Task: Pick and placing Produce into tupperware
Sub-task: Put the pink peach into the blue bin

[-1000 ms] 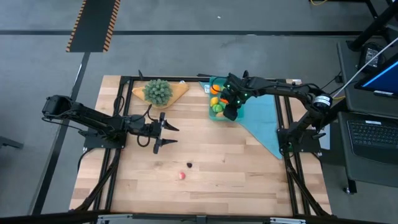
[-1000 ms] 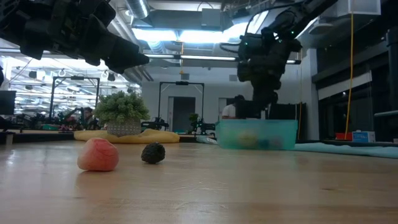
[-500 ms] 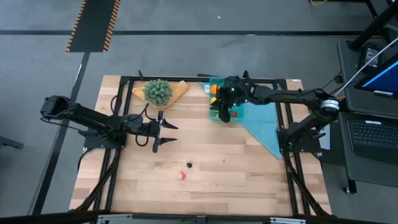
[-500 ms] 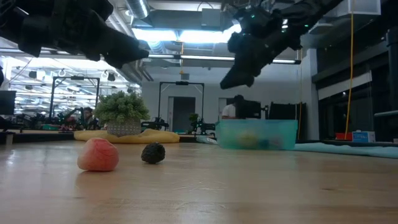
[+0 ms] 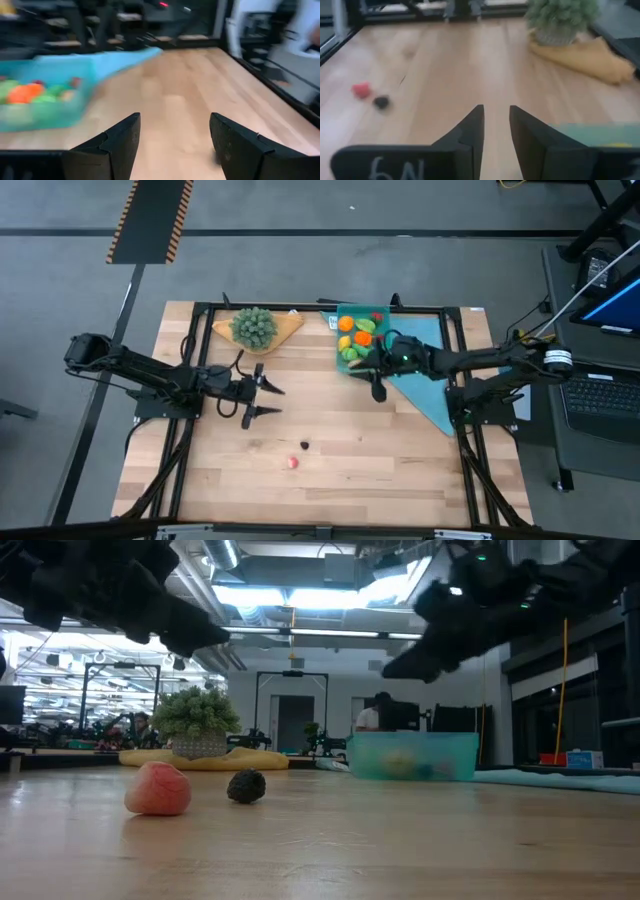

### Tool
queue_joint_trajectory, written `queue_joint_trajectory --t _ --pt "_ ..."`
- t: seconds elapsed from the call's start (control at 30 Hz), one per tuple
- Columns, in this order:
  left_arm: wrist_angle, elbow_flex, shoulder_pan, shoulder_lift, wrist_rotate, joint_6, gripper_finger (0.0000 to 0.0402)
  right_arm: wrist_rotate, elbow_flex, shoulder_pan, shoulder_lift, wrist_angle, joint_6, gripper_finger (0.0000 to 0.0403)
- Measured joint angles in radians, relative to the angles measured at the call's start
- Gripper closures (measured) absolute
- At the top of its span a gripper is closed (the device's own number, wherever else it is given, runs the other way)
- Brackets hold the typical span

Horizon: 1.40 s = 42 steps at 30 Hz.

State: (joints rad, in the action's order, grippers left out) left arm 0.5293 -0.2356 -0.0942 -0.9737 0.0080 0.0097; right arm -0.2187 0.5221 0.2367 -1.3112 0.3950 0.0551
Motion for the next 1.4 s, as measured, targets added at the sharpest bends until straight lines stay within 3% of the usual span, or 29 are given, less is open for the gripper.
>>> queue_joint_trajectory --t 0.2,0.5,0.73,0.93,1.1,1.3,1.4 --pt "-0.030 0.000 -0.033 0.008 0.164 -0.023 0.0171 -0.002 -0.093 -0.059 0.078 0.076 -0.023 0.0308" --pt "-0.085 -0.002 -0.139 0.008 0.138 -0.032 0.0171 0.000 -0.116 -0.072 0.084 0.171 -0.042 0.0308" --pt "-0.327 -0.112 -0.260 0.001 -0.068 -0.092 0.0171 -0.001 -0.116 -0.072 0.084 0.182 -0.071 0.0308" --pt "-0.393 -0.186 -0.377 -0.058 -0.225 -0.169 0.0171 -0.001 -0.116 -0.072 0.084 0.179 -0.076 0.0308" --pt "-0.409 -0.255 -0.463 -0.169 -0.306 -0.288 0.0171 -0.002 -0.116 -0.072 0.084 0.177 -0.065 0.0308" --pt "-0.548 -0.400 -0.556 -0.347 -0.489 -0.462 0.0171 -0.002 -0.115 -0.083 0.083 0.184 -0.048 0.0308" --pt "-0.591 -0.465 -0.585 -0.435 -0.531 -0.566 0.0171 -0.003 -0.117 -0.113 0.083 0.187 -0.025 0.0308"
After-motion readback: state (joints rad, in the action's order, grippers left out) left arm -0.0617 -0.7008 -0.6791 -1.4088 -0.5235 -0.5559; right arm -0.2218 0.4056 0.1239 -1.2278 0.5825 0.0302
